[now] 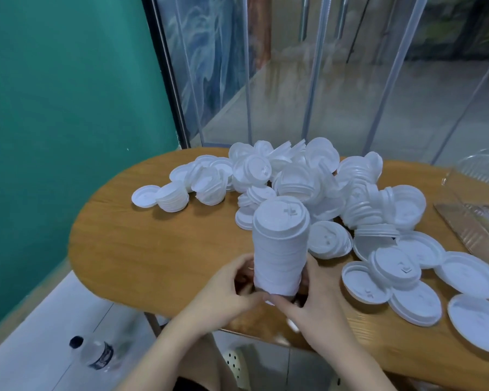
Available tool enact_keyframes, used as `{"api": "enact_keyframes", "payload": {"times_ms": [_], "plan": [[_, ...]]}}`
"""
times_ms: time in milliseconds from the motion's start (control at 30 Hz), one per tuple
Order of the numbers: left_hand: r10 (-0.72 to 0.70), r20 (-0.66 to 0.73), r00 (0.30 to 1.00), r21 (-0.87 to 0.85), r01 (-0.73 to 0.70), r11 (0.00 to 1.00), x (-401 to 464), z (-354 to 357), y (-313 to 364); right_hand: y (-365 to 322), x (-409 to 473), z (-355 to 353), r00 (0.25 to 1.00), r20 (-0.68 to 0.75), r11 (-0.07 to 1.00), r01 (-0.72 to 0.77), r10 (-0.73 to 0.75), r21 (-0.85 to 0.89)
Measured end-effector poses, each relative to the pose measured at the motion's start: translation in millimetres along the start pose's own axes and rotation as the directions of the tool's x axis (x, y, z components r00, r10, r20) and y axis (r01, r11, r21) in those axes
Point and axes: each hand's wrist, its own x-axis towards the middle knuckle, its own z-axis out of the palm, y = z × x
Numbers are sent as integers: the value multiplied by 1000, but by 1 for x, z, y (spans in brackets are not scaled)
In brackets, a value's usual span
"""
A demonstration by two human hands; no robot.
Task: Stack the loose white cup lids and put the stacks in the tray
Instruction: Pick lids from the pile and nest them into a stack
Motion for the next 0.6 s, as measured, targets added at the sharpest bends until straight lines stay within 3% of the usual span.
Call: {"api": "enact_keyframes", "payload": {"times_ms": [267,600], "plan": [[-85,-171,982,-43,79,996,-34,-70,-22,-30,27,74,994,98,999,54,-55,6],[-211,-388,897,-98,188,977,-65,-146,-60,-62,59,176,977,179,993,108,-115,49]]}}
